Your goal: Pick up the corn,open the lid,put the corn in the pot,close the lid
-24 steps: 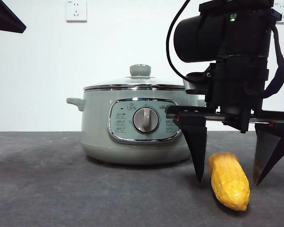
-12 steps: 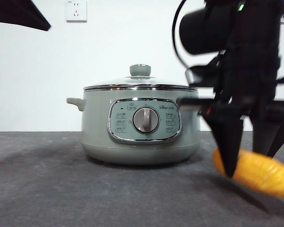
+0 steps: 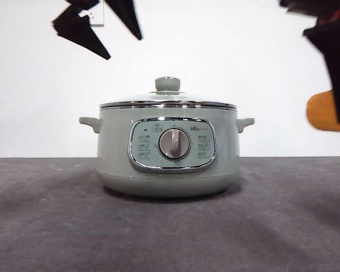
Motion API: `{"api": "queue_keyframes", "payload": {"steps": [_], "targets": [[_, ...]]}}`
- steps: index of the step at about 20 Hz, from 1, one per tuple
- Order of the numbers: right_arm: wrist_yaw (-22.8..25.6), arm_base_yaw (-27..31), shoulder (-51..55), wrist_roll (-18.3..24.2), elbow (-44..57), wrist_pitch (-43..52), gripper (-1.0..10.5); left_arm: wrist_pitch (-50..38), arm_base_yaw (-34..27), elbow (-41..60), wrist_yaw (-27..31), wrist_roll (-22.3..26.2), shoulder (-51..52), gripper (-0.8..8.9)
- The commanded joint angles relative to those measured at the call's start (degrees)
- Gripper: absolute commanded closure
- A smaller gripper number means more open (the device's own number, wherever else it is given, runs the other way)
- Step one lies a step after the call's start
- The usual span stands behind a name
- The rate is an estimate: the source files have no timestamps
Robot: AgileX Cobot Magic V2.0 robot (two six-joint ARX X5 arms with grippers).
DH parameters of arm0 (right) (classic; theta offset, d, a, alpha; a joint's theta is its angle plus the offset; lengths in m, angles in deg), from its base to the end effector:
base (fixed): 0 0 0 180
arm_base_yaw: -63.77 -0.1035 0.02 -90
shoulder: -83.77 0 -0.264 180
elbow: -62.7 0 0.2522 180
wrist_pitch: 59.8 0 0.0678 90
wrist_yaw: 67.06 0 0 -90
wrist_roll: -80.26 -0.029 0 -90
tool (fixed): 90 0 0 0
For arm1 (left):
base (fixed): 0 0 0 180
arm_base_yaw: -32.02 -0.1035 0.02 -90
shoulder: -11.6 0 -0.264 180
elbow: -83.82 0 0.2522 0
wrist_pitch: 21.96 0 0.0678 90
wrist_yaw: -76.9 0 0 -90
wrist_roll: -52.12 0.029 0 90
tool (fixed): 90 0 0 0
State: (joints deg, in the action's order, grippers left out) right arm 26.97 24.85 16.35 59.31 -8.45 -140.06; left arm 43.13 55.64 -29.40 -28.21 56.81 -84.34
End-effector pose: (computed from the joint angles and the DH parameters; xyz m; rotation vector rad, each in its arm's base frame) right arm 0.1513 0.1196 0.2696 -0.1876 1.3182 0.2740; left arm 0.3199 -0.1482 0.3700 0.1371 0.8213 -0.6703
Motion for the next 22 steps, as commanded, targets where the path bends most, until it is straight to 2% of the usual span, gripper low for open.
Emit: {"api": "queue_keyframes", "payload": {"steps": [1,3,7,11,17,20,22], "targets": [[0.1,0.0,1.8,0.5,-0.2,-2.0,9.6,3.1,1.5,-6.1,2.7,2.8,-5.0,1.80],[0.1,0.0,3.6,0.3,-0.2,-3.6,9.6,3.6,2.7,-10.2,4.5,3.1,-8.7,1.80],[0.1,0.0,6.6,0.1,-0.2,-4.7,9.6,3.1,4.9,-14.6,4.7,3.1,-14.4,1.81],[0.1,0.0,7.5,0.0,-0.2,-4.7,9.6,2.0,6.8,-15.1,7.5,3.5,-17.6,1.87],[0.1,0.0,7.5,0.0,-0.2,-3.9,9.6,-0.3,7.9,-15.1,7.8,4.8,-18.6,1.91],[0.1,0.0,7.5,0.0,-0.2,-3.8,9.6,0.0,8.1,-15.1,7.7,4.8,-18.6,3.20],[0.1,0.0,7.5,0.0,-0.2,-3.8,9.6,0.0,8.5,-15.1,7.7,4.8,-18.9,3.20]]}}
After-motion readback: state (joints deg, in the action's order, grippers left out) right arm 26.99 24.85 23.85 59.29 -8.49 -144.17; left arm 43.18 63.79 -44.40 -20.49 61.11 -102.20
